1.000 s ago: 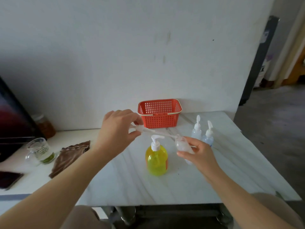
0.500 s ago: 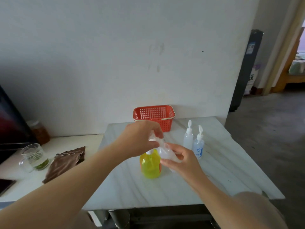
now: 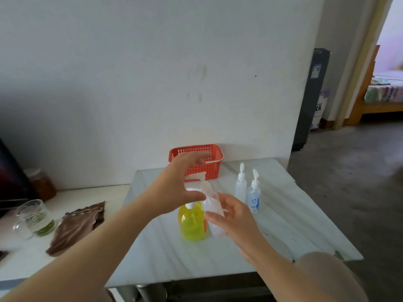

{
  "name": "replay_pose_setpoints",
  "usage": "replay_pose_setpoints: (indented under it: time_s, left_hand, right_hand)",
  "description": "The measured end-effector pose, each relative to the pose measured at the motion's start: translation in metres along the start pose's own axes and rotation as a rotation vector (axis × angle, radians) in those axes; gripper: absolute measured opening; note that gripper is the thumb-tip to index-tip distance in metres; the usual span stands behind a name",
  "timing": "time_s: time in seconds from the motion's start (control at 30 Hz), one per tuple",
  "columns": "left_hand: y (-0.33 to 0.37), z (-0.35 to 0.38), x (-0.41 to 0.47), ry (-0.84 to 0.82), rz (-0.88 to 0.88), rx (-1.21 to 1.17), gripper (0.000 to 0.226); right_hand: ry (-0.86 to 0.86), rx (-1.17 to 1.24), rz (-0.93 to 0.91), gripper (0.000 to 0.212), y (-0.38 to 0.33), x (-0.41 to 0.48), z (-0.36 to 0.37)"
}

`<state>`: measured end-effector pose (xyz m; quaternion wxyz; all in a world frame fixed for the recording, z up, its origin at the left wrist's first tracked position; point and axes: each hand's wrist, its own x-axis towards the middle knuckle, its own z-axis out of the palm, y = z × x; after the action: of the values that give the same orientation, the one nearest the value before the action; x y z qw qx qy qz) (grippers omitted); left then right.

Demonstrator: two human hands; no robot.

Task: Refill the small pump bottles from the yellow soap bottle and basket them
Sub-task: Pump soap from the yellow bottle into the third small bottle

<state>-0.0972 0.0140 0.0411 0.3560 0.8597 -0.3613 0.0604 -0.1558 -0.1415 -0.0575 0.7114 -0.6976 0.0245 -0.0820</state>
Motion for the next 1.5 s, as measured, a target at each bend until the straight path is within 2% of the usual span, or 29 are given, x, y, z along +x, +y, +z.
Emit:
replay_pose_setpoints:
  time_s: [0.1,0.2,0.33,0.67,0.8,0.9,1.0,1.1,1.2,1.3,1.33,1.43,1.5]
  left_hand:
    - [0.002,0.004,-0.007,0.157,-0.216,-0.337,0.075]
    - [-0.001,0.013,-0.014,0.21,-0.395,-0.6,0.052]
    - [0.001,0.027,-0.017,0.119,-0.432,-0.65,0.02]
    - [0.002,0.041,-0.007,0.326,-0.47,-0.732,0.017]
    - [0.001,0.041,-0.008,0.281,-0.438,-0.746,0.002]
    - [-0.001,0.039,-0.009,0.177,-0.435,-0.77,0.021]
    - [-0.001,0.041,-0.008,0.241,-0.434,-0.638,0.037]
    - [0.003,0.044,-0.006,0.381,-0.466,-0.519,0.02]
    - [-0.001,0.042,-0.005,0.334,-0.447,-0.543,0.005]
    - [0.0,0.038,-0.009,0.189,-0.416,-0.662,0.012]
    - [0.0,0.038,-0.01,0.189,-0.41,-0.668,0.014]
    - [0.001,0.04,-0.009,0.326,-0.449,-0.625,0.036]
    - [0.0,0.04,-0.008,0.394,-0.472,-0.584,0.028]
  right_hand:
    - [0.03,0.023,0.003,0.038,-0.003,0.0,0.002]
    - [0.064,0.034,-0.003,0.04,-0.006,0.001,0.007]
    - [0.11,0.02,-0.039,0.04,-0.009,0.005,0.016]
    - [0.161,0.004,-0.051,0.04,-0.009,0.009,0.019]
    - [0.168,0.031,-0.023,0.039,-0.006,0.01,0.019]
    - [0.159,0.043,-0.015,0.036,-0.005,0.009,0.017]
    - [0.152,0.029,-0.006,0.038,-0.003,0.009,0.019]
    - [0.151,0.024,-0.006,0.039,-0.002,0.009,0.023]
    - [0.149,0.033,-0.003,0.036,-0.001,0.01,0.022]
    - [0.137,0.035,0.0,0.034,-0.002,0.01,0.021]
    - [0.134,0.035,0.0,0.034,-0.002,0.01,0.021]
    - [0.113,0.039,-0.001,0.037,-0.003,0.008,0.024]
    - [0.106,0.04,-0.001,0.038,-0.005,0.008,0.025]
